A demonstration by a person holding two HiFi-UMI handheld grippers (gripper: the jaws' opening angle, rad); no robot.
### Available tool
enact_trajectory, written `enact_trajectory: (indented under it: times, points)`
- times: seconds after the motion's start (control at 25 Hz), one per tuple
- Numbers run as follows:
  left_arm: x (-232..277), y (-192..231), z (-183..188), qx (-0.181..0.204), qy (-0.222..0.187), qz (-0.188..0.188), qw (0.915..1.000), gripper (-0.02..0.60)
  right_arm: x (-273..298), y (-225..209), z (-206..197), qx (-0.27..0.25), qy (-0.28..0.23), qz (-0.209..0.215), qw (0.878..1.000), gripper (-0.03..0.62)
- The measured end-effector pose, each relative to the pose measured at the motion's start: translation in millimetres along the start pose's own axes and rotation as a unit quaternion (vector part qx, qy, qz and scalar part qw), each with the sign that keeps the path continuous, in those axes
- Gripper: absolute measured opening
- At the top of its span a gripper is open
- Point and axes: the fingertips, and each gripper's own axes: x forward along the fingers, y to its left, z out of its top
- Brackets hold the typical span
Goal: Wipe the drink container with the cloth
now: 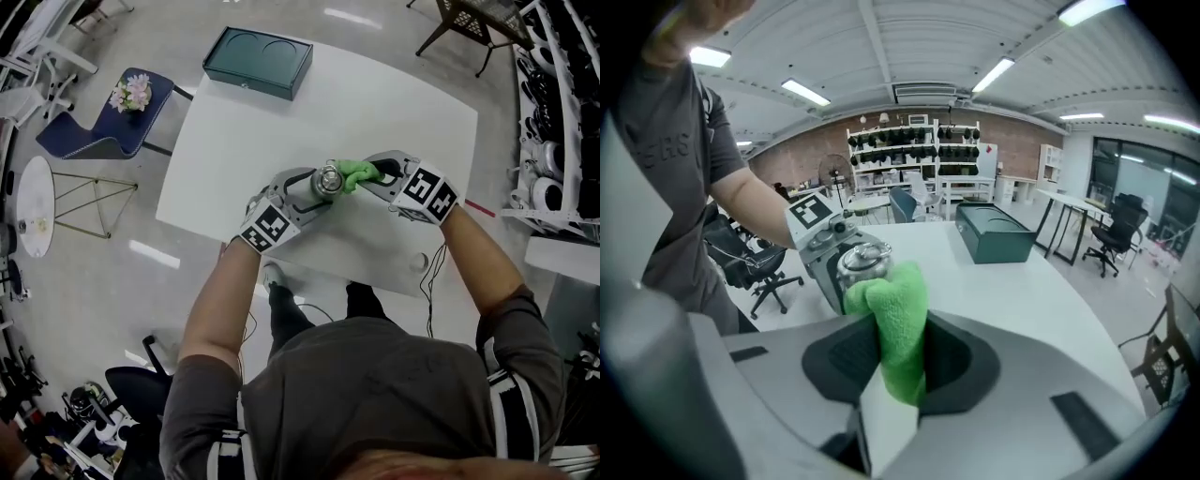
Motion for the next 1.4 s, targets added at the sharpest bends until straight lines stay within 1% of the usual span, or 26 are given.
enact_trajectory:
  times: [0.12,0.2,0.28,0.44,0.52,0.64,0.72,0.8,0.92,1.12,1.2,1.24,1.32,1.4]
  points:
    - [2,-1,-3,0.004,0.010,-0.007,0.9999,0.308,8,-6,18,-0.023,-0.010,0.013,1.000,0.091]
    - [1,0,-7,-0.002,0.012,-0.010,0.9999,0.308,15,-8,28,-0.036,-0.010,0.031,0.999,0.091]
    - [-1,1,-5,-0.003,0.011,-0.013,0.9999,0.308,22,-12,35,-0.036,-0.011,0.053,0.998,0.091]
    - [1,-1,-4,0.005,0.021,-0.019,0.9996,0.308,35,-21,50,-0.017,-0.022,0.079,0.996,0.089]
    - [3,-2,-6,0.005,0.025,-0.024,0.9994,0.308,39,-19,63,0.000,-0.041,0.096,0.994,0.089]
    - [4,-2,-5,0.002,0.024,-0.030,0.9993,0.308,43,3,82,0.018,-0.067,0.154,0.986,0.089]
    - [3,-2,-6,0.003,0.021,-0.030,0.9993,0.308,47,12,82,0.027,-0.066,0.174,0.982,0.089]
    - [4,-3,-7,-0.002,0.017,-0.028,0.9995,0.308,46,9,77,0.055,-0.069,0.180,0.980,0.089]
    - [5,-4,-5,-0.009,0.016,-0.028,0.9995,0.308,35,0,69,0.089,-0.076,0.179,0.977,0.089]
    - [12,-6,2,0.008,0.013,-0.033,0.9993,0.307,15,-9,53,0.125,-0.089,0.162,0.975,0.089]
    - [13,-7,2,0.009,0.015,-0.037,0.9992,0.307,9,-12,48,0.137,-0.096,0.156,0.973,0.089]
    - [13,-7,2,0.004,0.014,-0.038,0.9992,0.307,7,-13,46,0.143,-0.099,0.152,0.973,0.089]
    - [10,-5,2,-0.017,0.007,-0.034,0.9993,0.307,3,-14,40,0.150,-0.098,0.150,0.972,0.089]
    - [5,-3,-3,-0.038,0.003,-0.026,0.9990,0.306,1,-7,32,0.151,-0.092,0.159,0.971,0.089]
